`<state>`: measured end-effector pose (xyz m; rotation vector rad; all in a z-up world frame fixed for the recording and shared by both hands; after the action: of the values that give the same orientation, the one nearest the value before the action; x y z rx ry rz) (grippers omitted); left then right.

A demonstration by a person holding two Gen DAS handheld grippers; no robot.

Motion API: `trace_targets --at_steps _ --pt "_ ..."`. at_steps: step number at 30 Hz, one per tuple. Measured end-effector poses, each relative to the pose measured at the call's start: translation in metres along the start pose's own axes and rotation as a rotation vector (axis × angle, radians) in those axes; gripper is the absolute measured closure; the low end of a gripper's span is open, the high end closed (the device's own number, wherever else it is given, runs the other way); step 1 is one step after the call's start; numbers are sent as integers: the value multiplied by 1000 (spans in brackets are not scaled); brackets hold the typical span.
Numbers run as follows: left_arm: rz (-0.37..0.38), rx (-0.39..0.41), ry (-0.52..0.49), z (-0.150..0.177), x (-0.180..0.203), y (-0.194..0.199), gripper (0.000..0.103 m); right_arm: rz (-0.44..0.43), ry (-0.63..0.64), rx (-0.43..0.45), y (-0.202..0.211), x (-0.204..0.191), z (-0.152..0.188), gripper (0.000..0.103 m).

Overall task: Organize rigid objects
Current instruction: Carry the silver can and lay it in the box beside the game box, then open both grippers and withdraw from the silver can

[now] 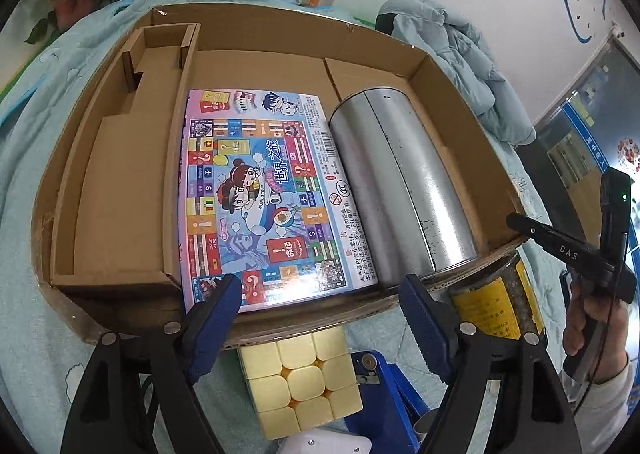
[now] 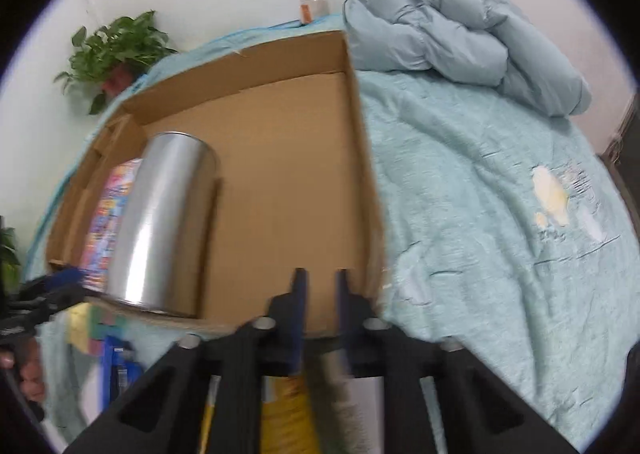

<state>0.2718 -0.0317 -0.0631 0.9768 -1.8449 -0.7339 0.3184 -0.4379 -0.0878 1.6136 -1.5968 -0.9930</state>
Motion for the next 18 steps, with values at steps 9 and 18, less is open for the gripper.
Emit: trace_targets --at_steps 9,18 --pt "-58 160 -67 -1 19 42 21 -130 -25 93 32 -9 10 17" --pt "58 322 -82 45 64 99 1 -286 74 34 61 -30 70 14"
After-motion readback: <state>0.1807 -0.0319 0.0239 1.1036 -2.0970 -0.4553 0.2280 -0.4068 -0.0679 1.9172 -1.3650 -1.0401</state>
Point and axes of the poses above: each gripper's, at about its wrist camera, not at the fingertips, and y roughly against the way its jaws point, x to its right, z to its underside, the point moved 3 cm from there along -y, roughly the way its jaws point, and after that the axes turned 7 degrees about z, right-handed, at the moved point
